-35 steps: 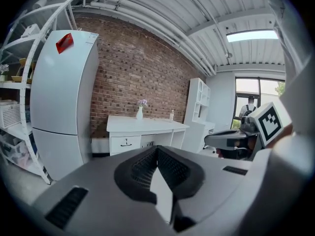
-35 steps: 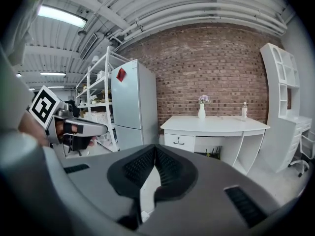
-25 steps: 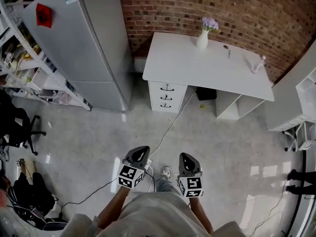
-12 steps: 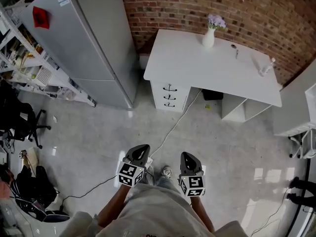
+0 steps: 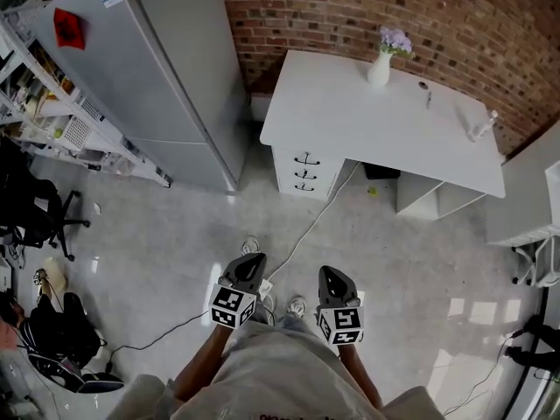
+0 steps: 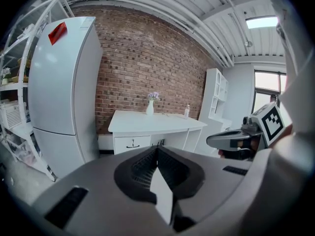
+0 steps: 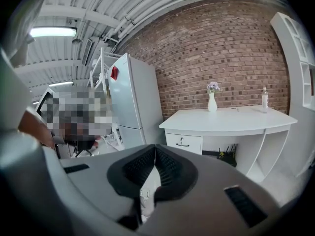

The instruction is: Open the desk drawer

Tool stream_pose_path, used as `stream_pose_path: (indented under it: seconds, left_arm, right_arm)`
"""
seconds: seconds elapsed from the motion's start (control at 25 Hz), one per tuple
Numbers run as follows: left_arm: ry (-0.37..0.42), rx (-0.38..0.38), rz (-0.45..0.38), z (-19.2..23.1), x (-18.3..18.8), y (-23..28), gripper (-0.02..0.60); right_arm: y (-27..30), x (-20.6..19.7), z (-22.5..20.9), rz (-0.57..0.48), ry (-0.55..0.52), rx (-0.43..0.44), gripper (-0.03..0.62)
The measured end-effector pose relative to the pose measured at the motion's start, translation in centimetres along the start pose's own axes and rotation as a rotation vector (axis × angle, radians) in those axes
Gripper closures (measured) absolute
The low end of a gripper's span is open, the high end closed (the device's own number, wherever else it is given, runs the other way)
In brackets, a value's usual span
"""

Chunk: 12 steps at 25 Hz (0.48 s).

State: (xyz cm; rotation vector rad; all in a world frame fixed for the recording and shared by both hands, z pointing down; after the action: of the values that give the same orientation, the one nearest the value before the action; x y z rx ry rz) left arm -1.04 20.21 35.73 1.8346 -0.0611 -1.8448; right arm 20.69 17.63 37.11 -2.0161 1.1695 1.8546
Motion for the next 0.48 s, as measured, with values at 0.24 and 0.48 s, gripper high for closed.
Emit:
stream_pose_path:
  seconds: [0.24, 0.48]
  left_arm:
    - [-0.013, -0.093, -0.023, 4.4, 0.8, 4.9, 0.571]
    - [0.025, -0.229, -0.042, 10.1, 4.1, 10.6, 0.571]
  right_arm:
    - [4.4, 1.4, 0.4, -0.001, -0.008, -0.061, 0.577]
    - [11.6, 4.7, 1.2, 0.005, -0.025, -0.136, 0.577]
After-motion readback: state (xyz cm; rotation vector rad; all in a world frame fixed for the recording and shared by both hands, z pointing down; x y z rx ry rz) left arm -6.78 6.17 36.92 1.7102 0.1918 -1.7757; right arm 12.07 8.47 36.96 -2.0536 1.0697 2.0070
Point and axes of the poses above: the fingertips, and each gripper's own axes: y forward along the fingers, z to its left, x out of its top, the point moved 7 cm from there along -y, backward along the fingers, and after that the axes turned 4 degrees about y, right-handed, at the moved point
